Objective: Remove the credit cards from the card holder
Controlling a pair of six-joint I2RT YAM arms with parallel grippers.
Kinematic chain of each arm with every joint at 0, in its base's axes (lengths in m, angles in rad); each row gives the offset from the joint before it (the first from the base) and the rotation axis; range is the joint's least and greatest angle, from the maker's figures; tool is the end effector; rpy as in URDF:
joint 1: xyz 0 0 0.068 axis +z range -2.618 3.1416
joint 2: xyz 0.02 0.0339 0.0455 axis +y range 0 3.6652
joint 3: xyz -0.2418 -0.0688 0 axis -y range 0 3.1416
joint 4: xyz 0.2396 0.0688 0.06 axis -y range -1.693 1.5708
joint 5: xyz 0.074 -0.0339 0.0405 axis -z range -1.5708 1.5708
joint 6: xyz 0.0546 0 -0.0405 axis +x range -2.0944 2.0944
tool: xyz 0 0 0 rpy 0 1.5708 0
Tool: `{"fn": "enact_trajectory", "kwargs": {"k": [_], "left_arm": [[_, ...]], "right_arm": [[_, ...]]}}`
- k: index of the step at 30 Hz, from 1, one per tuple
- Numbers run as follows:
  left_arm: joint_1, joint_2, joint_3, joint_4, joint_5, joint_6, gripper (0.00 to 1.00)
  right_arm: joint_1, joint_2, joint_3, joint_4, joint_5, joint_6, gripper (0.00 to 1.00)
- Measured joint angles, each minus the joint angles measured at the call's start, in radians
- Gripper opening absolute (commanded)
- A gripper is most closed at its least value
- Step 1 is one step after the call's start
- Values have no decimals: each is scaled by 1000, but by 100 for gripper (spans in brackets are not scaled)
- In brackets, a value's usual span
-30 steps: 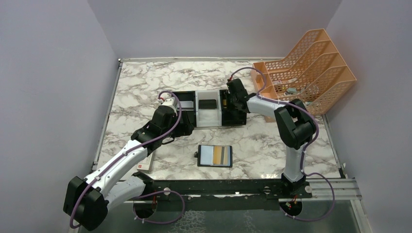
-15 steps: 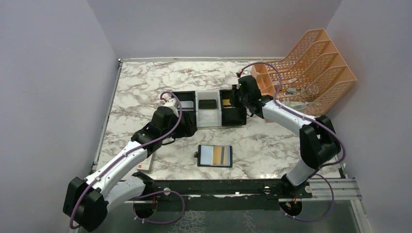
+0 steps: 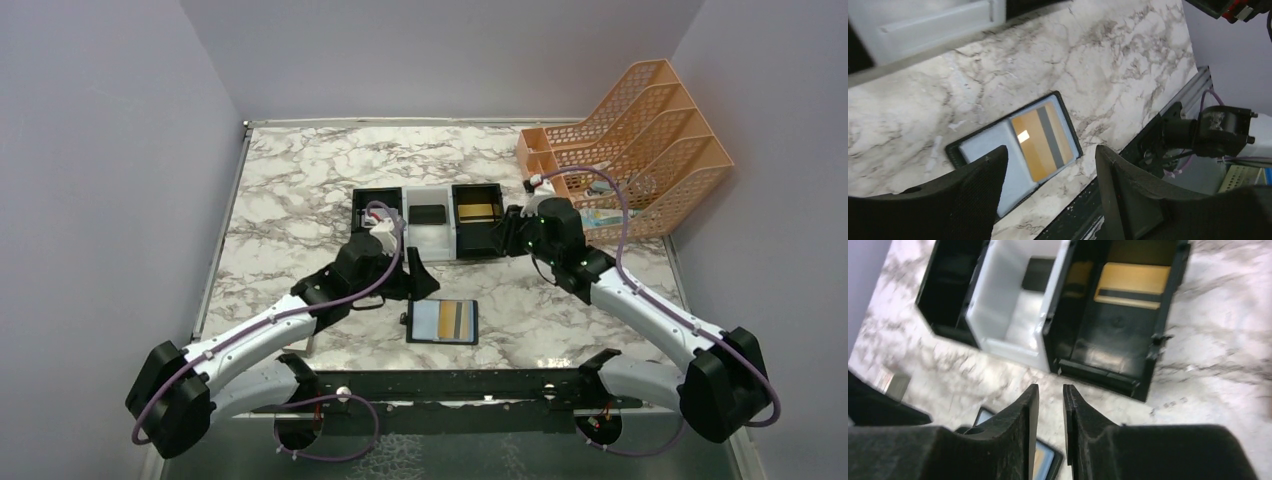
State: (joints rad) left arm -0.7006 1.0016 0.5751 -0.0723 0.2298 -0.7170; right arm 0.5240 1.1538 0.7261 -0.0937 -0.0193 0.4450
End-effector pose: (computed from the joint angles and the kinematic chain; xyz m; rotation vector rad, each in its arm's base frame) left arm 0.1787 -0.1670 0.2119 0.1354 2.2450 -1.0641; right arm 0.2389 0.1392 0.2257 -0.0969 2.1480 0.5980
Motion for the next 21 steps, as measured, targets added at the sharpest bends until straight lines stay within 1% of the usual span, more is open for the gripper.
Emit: {"fn": "enact_trajectory", "kwargs": {"k": [3,5,7,10,12,16,21], "left_arm": [[-106,39,-10,66,-68,-46,54],[-160,69,-26,113,-121,-84,49],[-206,100,-44,154,-183,-121,44],[-257,159,-59,221,-259,-170,41],[-291,225,-55,262,-303,-193,38],[-351,350,-27,295,-371,-229,35],[-383,381,-27,309,-446,-264,34]], "right_arm": [[0,-53,-78,45,-107,18,13],[0,-74,-147,69,-179,37,10],[0,-112,-192,76,-221,50,9],[0,-153,-251,71,-266,56,9],[0,-184,-277,64,-279,56,9],[0,-259,-326,40,-302,56,9],[0,-317,-394,36,-354,72,9]]}}
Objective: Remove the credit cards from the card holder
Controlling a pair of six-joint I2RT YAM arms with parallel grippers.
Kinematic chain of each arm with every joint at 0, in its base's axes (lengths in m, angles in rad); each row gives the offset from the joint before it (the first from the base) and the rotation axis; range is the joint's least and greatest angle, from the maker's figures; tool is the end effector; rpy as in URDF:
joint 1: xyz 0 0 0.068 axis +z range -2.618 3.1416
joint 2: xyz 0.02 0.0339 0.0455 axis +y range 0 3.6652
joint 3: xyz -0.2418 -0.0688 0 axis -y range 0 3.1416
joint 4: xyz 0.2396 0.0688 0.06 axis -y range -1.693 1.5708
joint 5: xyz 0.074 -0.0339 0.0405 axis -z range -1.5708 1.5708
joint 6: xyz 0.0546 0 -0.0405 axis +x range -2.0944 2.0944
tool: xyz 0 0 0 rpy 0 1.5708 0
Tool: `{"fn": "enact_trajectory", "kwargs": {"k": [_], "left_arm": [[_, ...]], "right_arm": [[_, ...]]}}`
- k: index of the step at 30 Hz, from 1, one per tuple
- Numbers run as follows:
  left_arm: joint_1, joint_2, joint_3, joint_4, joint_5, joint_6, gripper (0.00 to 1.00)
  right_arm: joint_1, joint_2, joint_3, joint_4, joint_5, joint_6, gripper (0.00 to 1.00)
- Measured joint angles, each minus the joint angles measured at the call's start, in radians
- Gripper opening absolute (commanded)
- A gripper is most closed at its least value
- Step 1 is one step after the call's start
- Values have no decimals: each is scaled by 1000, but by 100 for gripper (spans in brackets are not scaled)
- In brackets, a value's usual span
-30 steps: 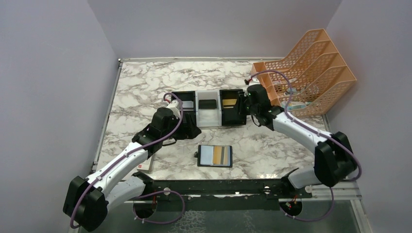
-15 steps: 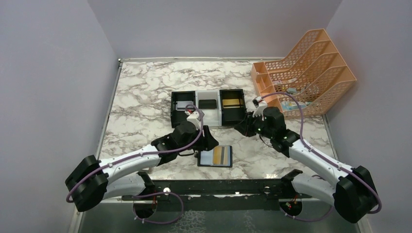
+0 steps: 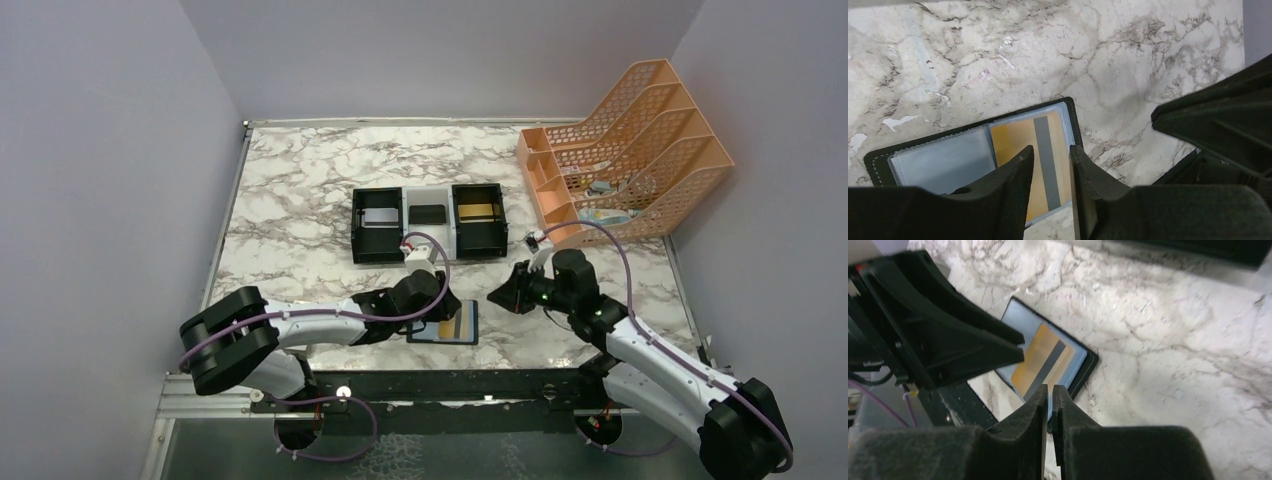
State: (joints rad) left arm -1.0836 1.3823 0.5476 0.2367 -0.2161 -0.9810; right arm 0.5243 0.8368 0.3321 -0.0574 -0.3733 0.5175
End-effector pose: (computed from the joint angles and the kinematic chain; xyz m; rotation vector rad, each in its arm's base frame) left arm 0.1439 -0.2466 0.1420 -0.0139 2.3135 -0.9200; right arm 0.1652 0.1186 0.1632 -0.2421 2.2482 0.9862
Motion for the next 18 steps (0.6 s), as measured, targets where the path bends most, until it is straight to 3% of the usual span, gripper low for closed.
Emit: {"fn": "enact_trajectory", "kwargs": {"k": [8,18], "left_arm": [[-7,11,-7,19,-103,2,30],[-10,66,-24,36,-111,10,28]], "right_arm": [[0,88,-49,42,-154,36,9],[0,250,-32,111,-275,36,9]]}}
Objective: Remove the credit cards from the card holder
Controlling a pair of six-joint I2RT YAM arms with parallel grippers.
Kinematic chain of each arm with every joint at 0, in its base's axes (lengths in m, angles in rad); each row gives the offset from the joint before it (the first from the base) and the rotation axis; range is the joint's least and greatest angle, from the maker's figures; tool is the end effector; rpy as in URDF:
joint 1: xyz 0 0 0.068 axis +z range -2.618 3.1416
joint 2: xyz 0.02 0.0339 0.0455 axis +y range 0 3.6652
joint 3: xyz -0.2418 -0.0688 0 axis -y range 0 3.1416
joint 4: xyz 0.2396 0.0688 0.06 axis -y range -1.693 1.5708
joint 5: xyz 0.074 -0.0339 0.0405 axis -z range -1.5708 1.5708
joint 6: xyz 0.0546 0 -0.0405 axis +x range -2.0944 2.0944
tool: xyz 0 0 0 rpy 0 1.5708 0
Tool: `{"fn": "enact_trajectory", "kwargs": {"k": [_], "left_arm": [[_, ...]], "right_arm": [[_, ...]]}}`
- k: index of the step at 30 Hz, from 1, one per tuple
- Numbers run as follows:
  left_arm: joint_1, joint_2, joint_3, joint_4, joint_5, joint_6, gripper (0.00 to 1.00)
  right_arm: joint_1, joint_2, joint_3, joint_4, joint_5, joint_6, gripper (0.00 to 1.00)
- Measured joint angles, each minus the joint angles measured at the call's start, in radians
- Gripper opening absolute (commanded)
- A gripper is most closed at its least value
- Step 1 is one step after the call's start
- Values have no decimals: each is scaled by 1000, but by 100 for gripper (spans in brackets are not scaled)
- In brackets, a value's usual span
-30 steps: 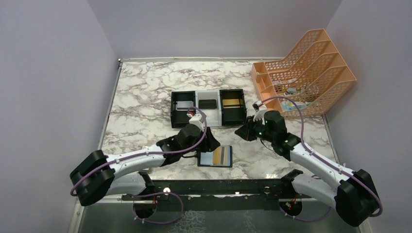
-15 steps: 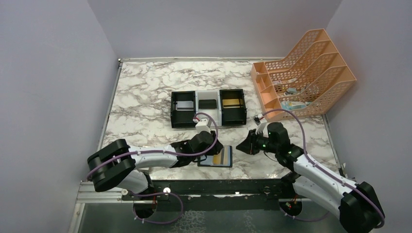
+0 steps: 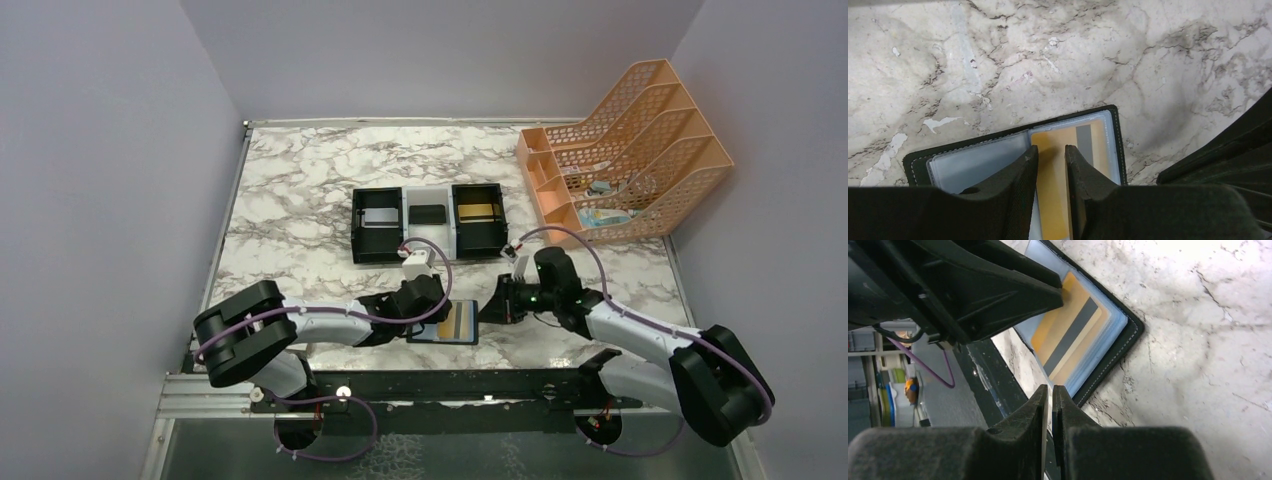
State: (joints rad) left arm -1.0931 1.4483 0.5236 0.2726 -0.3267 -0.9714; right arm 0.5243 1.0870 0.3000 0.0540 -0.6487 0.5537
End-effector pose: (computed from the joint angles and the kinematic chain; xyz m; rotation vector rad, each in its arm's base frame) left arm 0.1455 -0.2429 0.1220 -0.0471 2.2985 -0.7793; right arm 0.1623 0.1319 0.1216 -0.3300 2.4500 1.2643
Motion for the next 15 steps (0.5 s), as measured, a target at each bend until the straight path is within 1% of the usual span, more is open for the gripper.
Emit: {"fn": "enact_trajectory", "kwargs": {"k": [3,8,15], "left_arm": [[0,22,-5,6,0,-3,28],[-2,26,-11,1,-2,-10,28],[-2,-26,-22,-53,-23,-14,28]], "right_arm": [[0,48,13,29,-35,0,10],[3,130,74,26,-60,-17,10],[18,160,109,26,-63,-35,10]]}}
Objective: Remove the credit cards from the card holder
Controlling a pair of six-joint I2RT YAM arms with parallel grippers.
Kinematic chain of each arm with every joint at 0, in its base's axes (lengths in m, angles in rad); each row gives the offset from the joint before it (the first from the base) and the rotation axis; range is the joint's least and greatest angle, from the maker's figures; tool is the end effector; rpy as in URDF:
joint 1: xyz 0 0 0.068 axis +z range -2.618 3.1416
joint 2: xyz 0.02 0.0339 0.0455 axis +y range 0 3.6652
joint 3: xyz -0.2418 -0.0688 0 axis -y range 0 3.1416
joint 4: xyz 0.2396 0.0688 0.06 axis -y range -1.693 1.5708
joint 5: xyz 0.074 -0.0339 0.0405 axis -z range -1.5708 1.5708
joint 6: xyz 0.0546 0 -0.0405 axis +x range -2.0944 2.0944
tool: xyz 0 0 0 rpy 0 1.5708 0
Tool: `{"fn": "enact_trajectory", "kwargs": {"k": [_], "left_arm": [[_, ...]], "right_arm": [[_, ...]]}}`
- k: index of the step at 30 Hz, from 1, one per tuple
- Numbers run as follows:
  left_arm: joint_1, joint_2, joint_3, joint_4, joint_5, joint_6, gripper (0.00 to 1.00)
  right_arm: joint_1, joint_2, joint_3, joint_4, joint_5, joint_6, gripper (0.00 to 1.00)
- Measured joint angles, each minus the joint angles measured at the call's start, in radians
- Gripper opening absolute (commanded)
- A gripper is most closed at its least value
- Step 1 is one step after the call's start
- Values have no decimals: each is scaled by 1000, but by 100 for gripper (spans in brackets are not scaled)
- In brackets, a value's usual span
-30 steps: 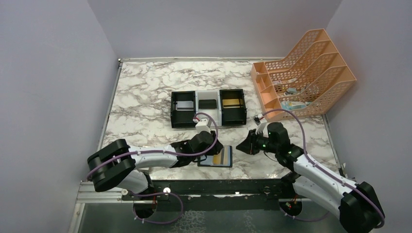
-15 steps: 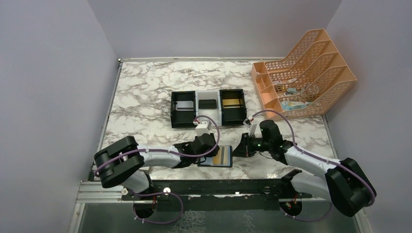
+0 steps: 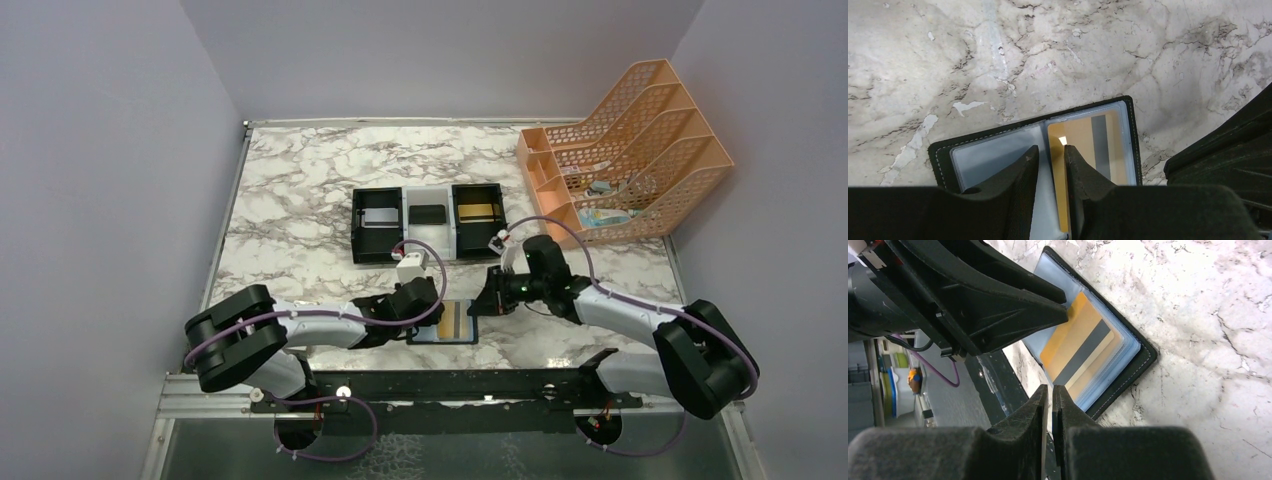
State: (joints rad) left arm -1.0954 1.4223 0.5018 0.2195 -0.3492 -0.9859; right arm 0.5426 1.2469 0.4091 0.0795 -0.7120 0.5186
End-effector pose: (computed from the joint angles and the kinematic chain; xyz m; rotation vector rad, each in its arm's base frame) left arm 0.1415 -0.2340 0.1174 -0.0628 2.3251 -0.7224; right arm 0.1800 0.1502 0.1255 -0.4236 2.4585 1.3263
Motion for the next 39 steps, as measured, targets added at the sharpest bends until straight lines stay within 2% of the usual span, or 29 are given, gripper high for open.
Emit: {"fn": "enact_trajectory", "kwargs": {"k": [8,17,31,39], "left_arm": [[0,-24,-32,-4,-3,-5,28],[0,-76,-69,-27,-12,-42,28],[-3,-121,-89,-92,-58,-58,25],[-18,-138,-89,-99,-64,-60,33]], "right_arm": [[54,89,59,-5,5,0,10],[80,240,114,-35,82,-23,10],[85,233,114,-23,179,23,9],[87,222,111,-23,201,30,9]]}}
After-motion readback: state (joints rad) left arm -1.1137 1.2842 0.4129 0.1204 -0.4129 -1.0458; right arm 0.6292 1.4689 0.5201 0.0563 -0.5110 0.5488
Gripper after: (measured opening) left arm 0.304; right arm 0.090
